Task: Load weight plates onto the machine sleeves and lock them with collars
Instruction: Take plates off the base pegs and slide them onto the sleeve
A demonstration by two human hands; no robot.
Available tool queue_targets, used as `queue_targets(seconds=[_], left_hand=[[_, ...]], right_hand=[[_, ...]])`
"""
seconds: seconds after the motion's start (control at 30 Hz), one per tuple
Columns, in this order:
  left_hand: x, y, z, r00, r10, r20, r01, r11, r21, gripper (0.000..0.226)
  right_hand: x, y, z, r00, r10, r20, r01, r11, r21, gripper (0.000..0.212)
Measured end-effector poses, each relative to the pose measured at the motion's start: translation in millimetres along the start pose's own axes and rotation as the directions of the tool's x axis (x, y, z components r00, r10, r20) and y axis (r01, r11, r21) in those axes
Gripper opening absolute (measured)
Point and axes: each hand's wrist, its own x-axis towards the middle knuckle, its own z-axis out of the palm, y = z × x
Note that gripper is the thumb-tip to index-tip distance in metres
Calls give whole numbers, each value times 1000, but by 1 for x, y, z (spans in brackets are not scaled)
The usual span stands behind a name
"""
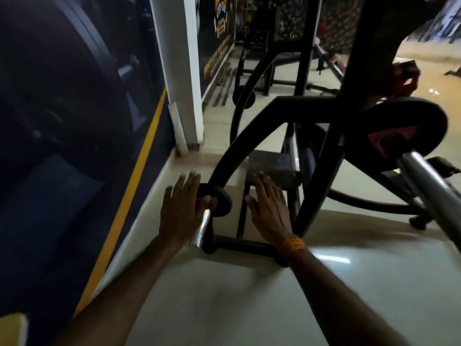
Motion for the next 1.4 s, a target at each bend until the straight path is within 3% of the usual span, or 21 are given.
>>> queue_targets(seconds=[0.23,0.37,0.53,0.63,0.73,0.8,0.9,0.97,1.13,1.4], left_hand=[[23,-108,57,969,-44,242,49,999,-17,69],[46,-148,110,954,-86,289,105,993,-52,68],[84,-195,195,904,-205,374,273,952,-137,71],[106,-217,250,890,-227,396,320,929,-186,83],[121,-230,302,870,-213,444,384,858,-340,86],[123,-232,328,900,-202,386,371,820,-436,77],[121,-231,348,955,-227,189,293,811,-506,51],[123,-228,347,962,-243,121,271,823,-500,40],[113,-228,333,964,-233,125,265,856,-445,34],[14,-220,277,938,-279,206,339,859,-382,42]], right_hand=[[25,-20,119,975,195,105,-196,981,-1,65],[45,-3,181,944,295,150,-297,955,-11,69],[73,41,270,914,365,175,-373,928,16,78],[92,63,318,905,392,167,-408,910,74,85],[104,83,357,907,413,85,-420,899,120,84],[107,92,373,893,449,18,-446,879,169,73],[109,99,380,883,466,-64,-443,869,220,50],[108,99,378,882,467,-60,-439,862,254,47],[93,90,371,879,476,-38,-444,845,298,45],[-2,45,351,871,491,28,-479,834,275,44]])
